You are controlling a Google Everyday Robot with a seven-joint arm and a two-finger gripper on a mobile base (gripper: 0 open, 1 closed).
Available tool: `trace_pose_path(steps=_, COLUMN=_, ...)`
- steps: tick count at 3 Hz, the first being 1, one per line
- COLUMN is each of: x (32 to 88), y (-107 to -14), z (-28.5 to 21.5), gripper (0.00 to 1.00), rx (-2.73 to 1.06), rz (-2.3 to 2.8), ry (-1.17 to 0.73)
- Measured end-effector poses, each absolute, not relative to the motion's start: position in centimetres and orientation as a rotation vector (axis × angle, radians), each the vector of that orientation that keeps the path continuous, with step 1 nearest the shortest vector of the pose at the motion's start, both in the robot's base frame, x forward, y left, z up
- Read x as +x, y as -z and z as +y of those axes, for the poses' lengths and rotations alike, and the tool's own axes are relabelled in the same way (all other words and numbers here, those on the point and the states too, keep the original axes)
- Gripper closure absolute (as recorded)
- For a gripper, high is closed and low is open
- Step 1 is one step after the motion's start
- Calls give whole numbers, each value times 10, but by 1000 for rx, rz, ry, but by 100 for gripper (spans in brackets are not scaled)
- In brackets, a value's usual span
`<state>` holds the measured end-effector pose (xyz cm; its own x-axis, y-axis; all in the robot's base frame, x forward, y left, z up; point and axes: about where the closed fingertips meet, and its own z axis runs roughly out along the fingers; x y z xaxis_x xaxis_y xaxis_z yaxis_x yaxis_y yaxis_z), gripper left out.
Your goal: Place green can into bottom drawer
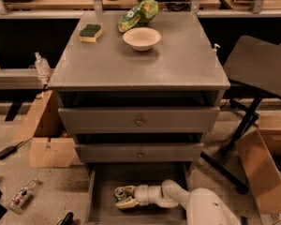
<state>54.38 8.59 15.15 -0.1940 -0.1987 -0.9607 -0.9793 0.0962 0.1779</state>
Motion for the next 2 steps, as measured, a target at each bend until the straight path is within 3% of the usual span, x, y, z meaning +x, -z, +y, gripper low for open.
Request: trace_pose_path(steps=2, x=541, y=-151, z=90, gripper=7, rx=-1208, rz=1538, ry=-1190)
